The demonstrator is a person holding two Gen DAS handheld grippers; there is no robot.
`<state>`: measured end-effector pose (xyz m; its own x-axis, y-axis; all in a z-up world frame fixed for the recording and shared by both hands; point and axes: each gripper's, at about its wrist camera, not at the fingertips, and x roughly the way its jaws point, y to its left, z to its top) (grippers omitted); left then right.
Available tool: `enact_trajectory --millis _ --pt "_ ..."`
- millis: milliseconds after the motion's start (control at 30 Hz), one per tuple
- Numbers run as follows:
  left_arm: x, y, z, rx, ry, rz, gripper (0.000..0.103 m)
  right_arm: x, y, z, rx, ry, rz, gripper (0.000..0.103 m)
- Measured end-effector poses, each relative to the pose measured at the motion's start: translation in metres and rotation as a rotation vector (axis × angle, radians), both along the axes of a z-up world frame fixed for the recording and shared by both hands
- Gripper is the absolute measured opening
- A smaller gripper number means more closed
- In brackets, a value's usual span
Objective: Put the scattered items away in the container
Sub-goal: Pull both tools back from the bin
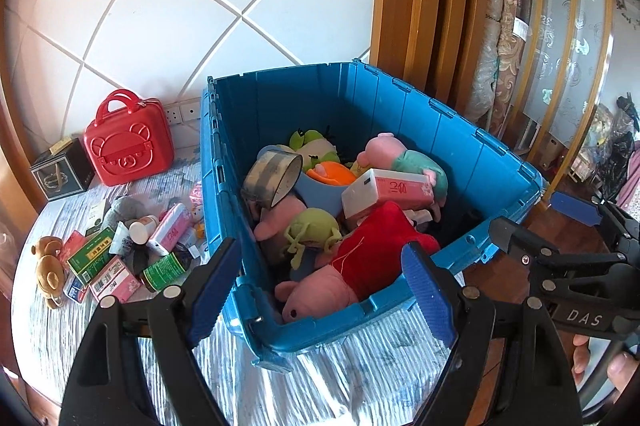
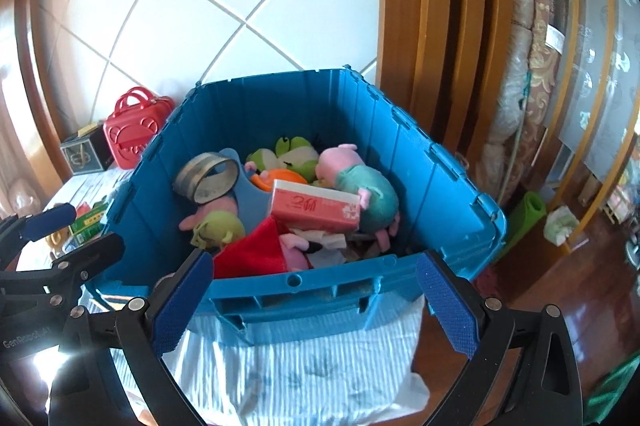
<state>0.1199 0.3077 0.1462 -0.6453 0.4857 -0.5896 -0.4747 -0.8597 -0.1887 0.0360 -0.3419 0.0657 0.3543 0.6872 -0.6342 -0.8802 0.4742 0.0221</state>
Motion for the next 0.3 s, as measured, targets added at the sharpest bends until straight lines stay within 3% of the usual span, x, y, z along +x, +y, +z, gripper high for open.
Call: enact_trajectory --millis 300 --pt "0.021 -0.006 0.006 0.014 0.039 -0.015 0.082 -0.018 -0.016 0.002 0.006 -0.004 -0.016 0.102"
